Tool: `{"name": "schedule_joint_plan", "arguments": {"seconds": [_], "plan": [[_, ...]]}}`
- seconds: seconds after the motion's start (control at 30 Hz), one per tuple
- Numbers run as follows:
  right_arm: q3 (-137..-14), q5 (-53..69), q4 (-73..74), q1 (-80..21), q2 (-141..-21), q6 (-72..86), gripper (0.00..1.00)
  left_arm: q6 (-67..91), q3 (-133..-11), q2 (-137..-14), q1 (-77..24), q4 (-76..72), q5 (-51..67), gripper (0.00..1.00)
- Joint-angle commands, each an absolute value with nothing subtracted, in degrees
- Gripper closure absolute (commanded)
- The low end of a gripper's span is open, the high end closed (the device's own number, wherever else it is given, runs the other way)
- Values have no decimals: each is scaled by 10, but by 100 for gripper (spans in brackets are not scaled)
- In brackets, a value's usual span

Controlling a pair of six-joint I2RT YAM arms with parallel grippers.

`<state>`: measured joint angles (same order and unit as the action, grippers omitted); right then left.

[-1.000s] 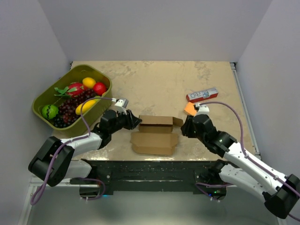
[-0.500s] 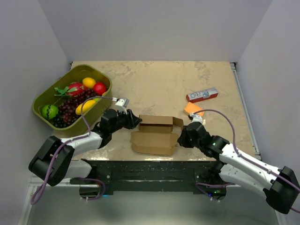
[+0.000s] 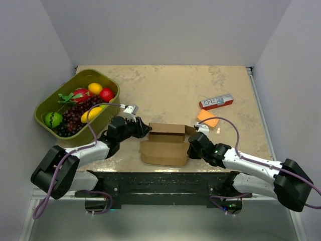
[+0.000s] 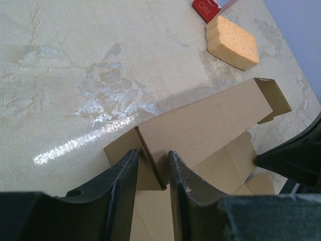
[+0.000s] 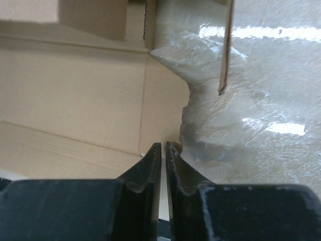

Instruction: Fold the paper box

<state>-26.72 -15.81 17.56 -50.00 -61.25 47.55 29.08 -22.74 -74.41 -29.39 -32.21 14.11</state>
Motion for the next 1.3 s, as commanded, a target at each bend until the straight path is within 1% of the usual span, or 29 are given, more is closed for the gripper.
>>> {"name": "schedule_joint_plan", "arguments": {"seconds": [0.0, 0.3, 0.7, 0.8, 0.9, 0.93, 0.97, 1.0, 1.1, 1.2, 1.27], "plan": [[-276, -221, 156, -503, -620, 509, 88, 267, -235, -752, -295, -295, 125, 65], [-281, -235, 141, -503, -705, 511, 91, 265, -233, -751, -295, -301, 131, 65], [-270, -243, 159, -503, -702, 521, 91, 264, -233, -751, -295, -303, 132, 65], [-273, -223, 144, -503, -688, 499, 88, 265, -234, -751, -295, -305, 131, 65], [-297, -212, 174, -504, -643, 489, 78, 265, -236, -751, -295, -303, 129, 65], [-305, -213, 201, -503, -629, 488, 68, 265, -236, -751, -295, -302, 128, 65], [-313, -217, 217, -503, -613, 487, 62, 265, -236, -750, -295, -301, 128, 65], [-330, -219, 232, -503, -586, 485, 52, 265, -236, -751, -295, -301, 127, 65], [-365, -231, 281, -503, -552, 476, 41, 263, -237, -750, -294, -298, 127, 65], [-394, -276, 322, -501, -554, 468, 34, 263, -237, -750, -295, -298, 128, 65], [-404, -318, 343, -501, -566, 462, 33, 263, -236, -749, -294, -298, 128, 65]]}}
